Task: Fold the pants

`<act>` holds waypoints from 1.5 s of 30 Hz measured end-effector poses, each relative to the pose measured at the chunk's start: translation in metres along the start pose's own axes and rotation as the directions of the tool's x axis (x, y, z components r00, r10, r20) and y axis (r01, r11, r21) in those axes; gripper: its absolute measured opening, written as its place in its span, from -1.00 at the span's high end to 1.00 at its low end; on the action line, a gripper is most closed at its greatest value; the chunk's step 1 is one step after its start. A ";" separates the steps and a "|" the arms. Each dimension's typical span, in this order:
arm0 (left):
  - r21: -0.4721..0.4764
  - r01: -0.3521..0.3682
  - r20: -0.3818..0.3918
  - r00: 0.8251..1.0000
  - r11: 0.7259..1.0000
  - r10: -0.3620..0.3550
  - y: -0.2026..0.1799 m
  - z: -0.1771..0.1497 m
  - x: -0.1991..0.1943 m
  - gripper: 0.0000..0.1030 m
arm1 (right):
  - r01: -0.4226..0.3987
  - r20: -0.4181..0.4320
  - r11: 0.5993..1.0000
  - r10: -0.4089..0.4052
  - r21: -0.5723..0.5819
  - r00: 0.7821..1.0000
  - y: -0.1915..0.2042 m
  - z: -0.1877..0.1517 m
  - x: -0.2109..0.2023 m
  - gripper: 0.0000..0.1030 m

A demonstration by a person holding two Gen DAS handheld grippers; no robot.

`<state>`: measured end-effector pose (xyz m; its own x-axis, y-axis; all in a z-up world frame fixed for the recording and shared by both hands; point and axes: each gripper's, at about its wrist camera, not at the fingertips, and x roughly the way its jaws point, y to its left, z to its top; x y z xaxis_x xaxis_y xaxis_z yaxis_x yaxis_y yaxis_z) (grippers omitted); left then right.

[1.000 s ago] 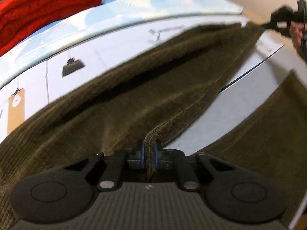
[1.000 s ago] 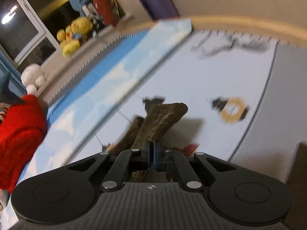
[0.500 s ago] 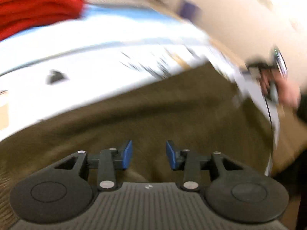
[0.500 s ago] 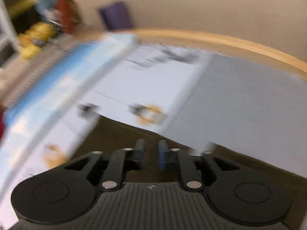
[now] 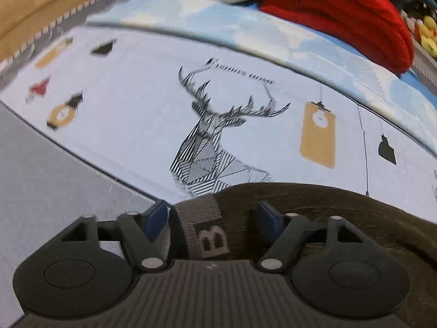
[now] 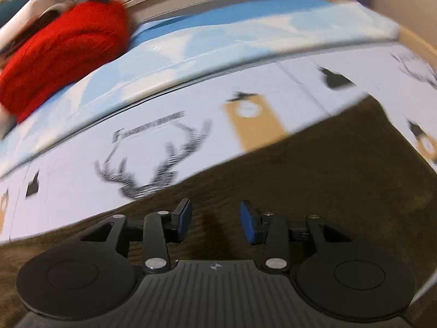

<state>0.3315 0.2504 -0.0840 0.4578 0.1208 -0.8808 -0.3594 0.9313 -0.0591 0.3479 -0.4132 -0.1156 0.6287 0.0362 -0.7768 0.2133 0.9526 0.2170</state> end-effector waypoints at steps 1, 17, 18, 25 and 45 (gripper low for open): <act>-0.008 0.010 -0.010 1.000 1.000 -0.010 0.006 -0.003 0.001 -0.62 | 0.002 -0.009 0.999 -0.001 0.035 1.000 0.003 0.002 0.003 0.09; -0.014 0.086 -0.033 0.996 0.996 -0.086 0.024 -0.011 0.035 -0.32 | 0.166 0.009 0.865 -0.193 0.473 0.981 0.006 0.029 0.050 0.08; -0.012 0.079 -0.029 0.996 0.997 -0.079 0.024 -0.011 0.035 -0.24 | 0.215 -0.007 0.872 -0.236 0.440 0.972 0.006 0.028 0.049 0.28; 0.053 0.157 0.112 0.980 0.986 -0.162 0.015 -0.003 0.006 0.16 | 0.250 0.153 0.836 -0.364 0.489 0.919 0.013 0.040 0.020 0.91; 0.112 0.157 0.025 0.987 0.981 -0.161 0.005 -0.009 -0.009 -0.35 | 0.410 0.015 0.747 -0.489 0.523 0.872 -0.136 -0.006 -0.046 0.16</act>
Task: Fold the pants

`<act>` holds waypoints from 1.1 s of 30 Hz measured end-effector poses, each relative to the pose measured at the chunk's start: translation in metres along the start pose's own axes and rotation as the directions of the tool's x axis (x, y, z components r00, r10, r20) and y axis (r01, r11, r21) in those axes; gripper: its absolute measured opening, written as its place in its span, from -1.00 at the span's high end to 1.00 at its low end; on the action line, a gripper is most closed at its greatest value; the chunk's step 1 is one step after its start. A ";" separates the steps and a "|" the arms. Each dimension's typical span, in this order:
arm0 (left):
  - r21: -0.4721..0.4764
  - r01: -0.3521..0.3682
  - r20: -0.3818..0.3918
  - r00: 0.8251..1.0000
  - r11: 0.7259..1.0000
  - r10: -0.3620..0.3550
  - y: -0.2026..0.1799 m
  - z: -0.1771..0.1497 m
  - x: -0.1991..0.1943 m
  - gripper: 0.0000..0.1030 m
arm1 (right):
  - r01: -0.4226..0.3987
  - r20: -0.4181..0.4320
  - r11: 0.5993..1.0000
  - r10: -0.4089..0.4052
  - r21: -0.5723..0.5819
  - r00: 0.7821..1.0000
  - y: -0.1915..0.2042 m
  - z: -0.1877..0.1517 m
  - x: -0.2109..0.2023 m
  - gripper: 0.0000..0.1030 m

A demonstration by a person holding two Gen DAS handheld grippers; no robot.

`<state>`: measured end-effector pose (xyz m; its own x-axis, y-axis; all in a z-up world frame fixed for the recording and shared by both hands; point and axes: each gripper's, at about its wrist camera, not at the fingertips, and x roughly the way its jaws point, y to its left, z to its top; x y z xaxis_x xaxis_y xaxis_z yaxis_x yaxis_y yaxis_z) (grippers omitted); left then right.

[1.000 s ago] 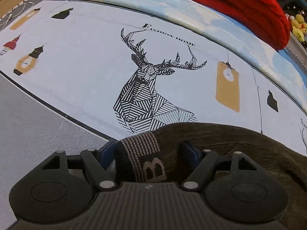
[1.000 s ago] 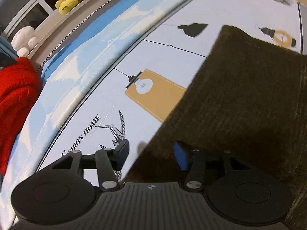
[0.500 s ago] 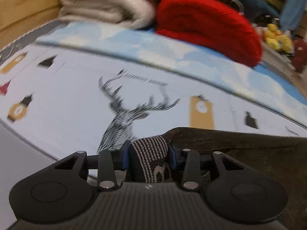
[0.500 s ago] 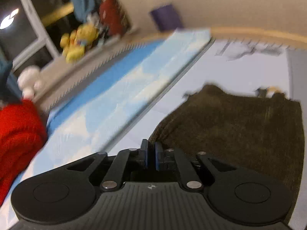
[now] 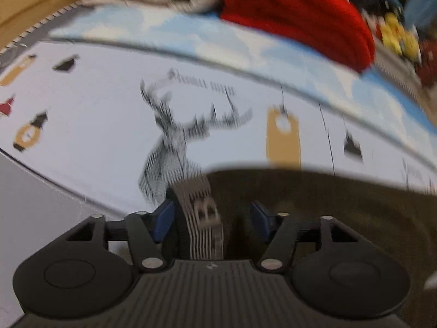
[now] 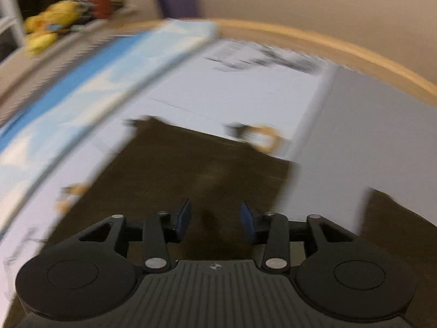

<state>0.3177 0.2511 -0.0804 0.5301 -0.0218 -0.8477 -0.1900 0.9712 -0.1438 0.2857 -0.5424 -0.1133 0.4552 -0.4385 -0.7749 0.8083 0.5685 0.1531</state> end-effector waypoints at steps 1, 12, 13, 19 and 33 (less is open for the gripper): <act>0.008 0.011 -0.032 0.999 1.000 -0.010 0.001 -0.004 0.002 -0.39 | 0.009 -0.035 1.000 -0.008 0.029 0.999 -0.012 0.000 0.009 0.16; 0.151 -0.093 -0.109 0.988 0.984 0.110 0.002 -0.045 0.011 0.02 | -0.063 -0.014 0.998 0.063 0.022 0.998 -0.041 -0.004 0.035 0.80; 0.153 -0.104 -0.107 0.987 0.983 0.121 0.002 -0.045 0.010 0.04 | -0.052 -0.018 0.999 0.052 0.005 0.998 -0.037 -0.003 0.032 0.78; 0.067 -0.147 -0.135 0.979 0.987 0.155 0.003 -0.038 -0.012 0.00 | -0.130 -0.010 0.989 0.131 0.071 0.991 -0.052 0.015 -0.020 0.45; 0.011 -0.005 -0.209 0.978 1.000 0.008 0.038 -0.132 -0.099 -0.32 | -0.349 0.047 0.933 0.353 -0.086 0.934 -0.180 -0.004 -0.183 0.15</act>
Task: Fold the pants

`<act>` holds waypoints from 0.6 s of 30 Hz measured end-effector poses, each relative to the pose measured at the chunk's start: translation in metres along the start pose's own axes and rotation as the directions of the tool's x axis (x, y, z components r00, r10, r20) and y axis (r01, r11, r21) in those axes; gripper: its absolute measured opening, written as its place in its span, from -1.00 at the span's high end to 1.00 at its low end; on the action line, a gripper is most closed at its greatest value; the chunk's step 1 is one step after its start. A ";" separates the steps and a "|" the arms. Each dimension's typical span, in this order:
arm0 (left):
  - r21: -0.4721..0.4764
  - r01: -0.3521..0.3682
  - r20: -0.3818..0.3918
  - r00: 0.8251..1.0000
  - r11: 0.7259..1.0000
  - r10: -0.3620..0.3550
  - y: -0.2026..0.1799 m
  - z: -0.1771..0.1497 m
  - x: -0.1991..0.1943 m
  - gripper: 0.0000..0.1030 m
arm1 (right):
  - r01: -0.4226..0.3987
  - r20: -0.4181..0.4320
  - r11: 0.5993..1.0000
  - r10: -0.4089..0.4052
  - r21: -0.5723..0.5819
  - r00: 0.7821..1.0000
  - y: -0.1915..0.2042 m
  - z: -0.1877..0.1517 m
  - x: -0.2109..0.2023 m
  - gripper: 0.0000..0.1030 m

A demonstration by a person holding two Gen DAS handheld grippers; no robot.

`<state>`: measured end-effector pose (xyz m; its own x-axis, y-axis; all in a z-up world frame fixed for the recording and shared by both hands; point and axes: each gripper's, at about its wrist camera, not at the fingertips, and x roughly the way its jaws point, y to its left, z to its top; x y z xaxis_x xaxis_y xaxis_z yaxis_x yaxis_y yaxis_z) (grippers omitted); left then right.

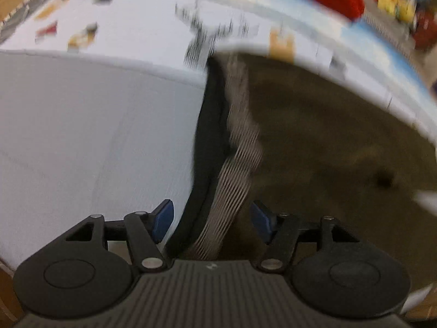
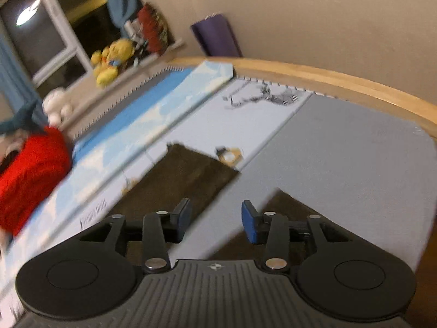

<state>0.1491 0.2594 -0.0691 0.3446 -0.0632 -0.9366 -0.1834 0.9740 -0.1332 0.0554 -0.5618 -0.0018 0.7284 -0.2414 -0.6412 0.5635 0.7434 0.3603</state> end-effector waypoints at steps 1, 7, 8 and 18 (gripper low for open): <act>0.006 0.000 -0.011 1.000 1.000 0.000 0.003 -0.005 0.003 -0.32 | 0.021 -0.031 1.000 -0.021 -0.018 0.999 -0.010 -0.007 -0.003 0.15; 0.062 0.014 -0.053 0.999 0.998 -0.010 0.011 -0.014 0.015 -0.32 | 0.145 -0.162 0.987 -0.155 -0.072 0.974 -0.058 -0.027 0.004 0.15; 0.075 0.011 -0.055 0.998 0.997 -0.007 0.010 -0.014 0.017 -0.32 | 0.172 -0.158 0.981 -0.185 -0.094 0.970 -0.064 -0.028 0.004 0.15; 0.183 -0.018 -0.042 0.999 0.983 0.026 0.001 -0.021 0.021 0.41 | 0.239 -0.199 0.969 -0.246 -0.057 0.949 -0.086 -0.037 0.011 0.15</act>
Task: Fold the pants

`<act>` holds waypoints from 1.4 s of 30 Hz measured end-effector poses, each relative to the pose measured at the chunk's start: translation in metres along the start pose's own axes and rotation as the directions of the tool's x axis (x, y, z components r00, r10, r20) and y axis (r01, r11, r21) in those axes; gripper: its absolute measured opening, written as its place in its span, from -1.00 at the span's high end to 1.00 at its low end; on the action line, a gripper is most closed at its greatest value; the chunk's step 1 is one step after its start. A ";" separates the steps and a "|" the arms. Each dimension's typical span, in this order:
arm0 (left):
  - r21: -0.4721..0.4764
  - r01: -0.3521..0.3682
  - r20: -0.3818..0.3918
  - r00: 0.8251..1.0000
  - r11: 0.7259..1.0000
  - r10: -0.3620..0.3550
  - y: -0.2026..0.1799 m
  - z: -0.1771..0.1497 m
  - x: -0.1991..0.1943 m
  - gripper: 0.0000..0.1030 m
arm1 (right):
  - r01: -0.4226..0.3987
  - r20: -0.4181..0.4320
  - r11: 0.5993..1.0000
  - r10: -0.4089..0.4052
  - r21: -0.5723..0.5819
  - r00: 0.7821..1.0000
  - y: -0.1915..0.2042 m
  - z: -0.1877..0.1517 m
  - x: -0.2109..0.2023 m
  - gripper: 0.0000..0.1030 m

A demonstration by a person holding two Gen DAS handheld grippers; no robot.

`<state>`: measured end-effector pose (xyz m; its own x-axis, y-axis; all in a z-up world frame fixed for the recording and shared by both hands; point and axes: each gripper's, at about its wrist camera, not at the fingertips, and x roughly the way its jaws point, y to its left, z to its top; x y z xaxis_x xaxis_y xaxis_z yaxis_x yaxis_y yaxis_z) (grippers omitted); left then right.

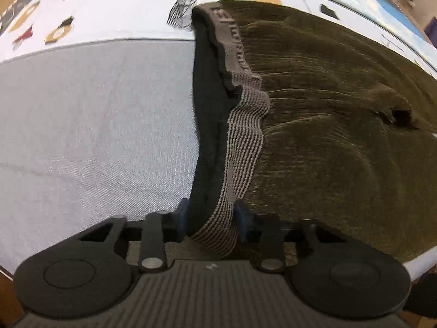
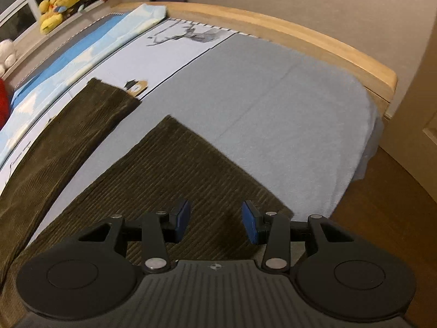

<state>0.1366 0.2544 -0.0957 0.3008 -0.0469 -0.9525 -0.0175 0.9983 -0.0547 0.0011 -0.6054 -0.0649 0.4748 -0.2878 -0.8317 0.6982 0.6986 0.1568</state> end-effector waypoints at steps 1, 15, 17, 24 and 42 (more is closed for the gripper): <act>0.006 0.000 0.009 1.000 1.000 0.000 0.000 -0.001 -0.003 0.48 | -0.002 0.004 1.000 0.002 -0.018 1.000 0.006 -0.002 -0.001 0.15; -0.002 -0.096 0.040 0.995 0.995 0.096 -0.004 0.003 -0.032 0.51 | -0.018 -0.061 0.984 0.007 -0.179 0.998 0.036 -0.006 0.011 0.15; 0.014 -0.081 0.115 0.990 0.997 0.078 -0.008 0.001 -0.047 0.51 | 0.027 -0.091 0.976 -0.048 -0.217 0.995 0.035 -0.010 0.018 0.15; 0.192 0.094 0.017 0.995 0.977 -0.098 -0.036 -0.008 -0.031 0.21 | 0.132 -0.165 0.991 -0.127 0.018 0.978 -0.016 -0.003 0.037 0.15; 0.374 0.054 -0.009 0.998 0.926 -0.054 -0.080 -0.014 -0.019 0.08 | 0.109 -0.099 0.961 -0.086 0.255 0.991 -0.043 0.002 0.040 0.93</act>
<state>0.1191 0.1746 -0.0771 0.2926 -0.1014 -0.9508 0.3564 0.9343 0.0101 -0.0088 -0.6477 -0.1040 0.3579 -0.2808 -0.8906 0.8592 0.4726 0.1962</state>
